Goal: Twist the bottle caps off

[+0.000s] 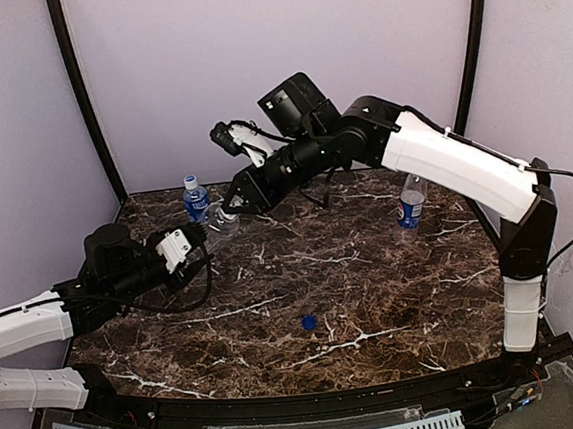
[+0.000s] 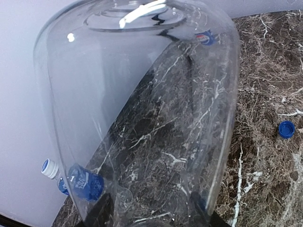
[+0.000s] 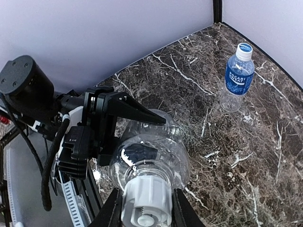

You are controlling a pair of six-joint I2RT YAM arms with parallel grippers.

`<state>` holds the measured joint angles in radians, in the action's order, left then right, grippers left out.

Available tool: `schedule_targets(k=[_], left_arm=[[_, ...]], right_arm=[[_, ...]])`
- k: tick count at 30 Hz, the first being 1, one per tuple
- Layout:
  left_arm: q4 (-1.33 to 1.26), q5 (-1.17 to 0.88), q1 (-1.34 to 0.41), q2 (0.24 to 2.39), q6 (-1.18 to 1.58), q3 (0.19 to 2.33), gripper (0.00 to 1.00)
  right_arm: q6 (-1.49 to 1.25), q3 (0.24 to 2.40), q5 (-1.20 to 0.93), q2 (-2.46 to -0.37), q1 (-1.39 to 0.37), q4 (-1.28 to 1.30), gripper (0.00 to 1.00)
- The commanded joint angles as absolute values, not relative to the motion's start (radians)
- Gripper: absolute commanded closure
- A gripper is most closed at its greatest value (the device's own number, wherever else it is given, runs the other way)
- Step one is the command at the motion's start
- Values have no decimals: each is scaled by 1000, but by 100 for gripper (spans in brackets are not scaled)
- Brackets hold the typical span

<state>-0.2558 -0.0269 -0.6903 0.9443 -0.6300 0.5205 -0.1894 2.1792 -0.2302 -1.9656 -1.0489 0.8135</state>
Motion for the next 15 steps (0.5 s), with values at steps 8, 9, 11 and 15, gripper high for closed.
schedule_targets(k=[8,9,11,15], left_arm=[[81,-593,-692,926,-578,592,76],[112,-614,-692,926,-571,595,76],[135,-662,-692,922,-560,600,76],[166,-697,-692,918,-566,609,78]], right_arm=[[695,1988,-409,-1826,-1179,879,100],[776,1978,-395,-1820,-1192,897,100],[917,1954,-337,-1813,-1220,926,100],[1091,1957,-216,-1828,-1248,968,100]])
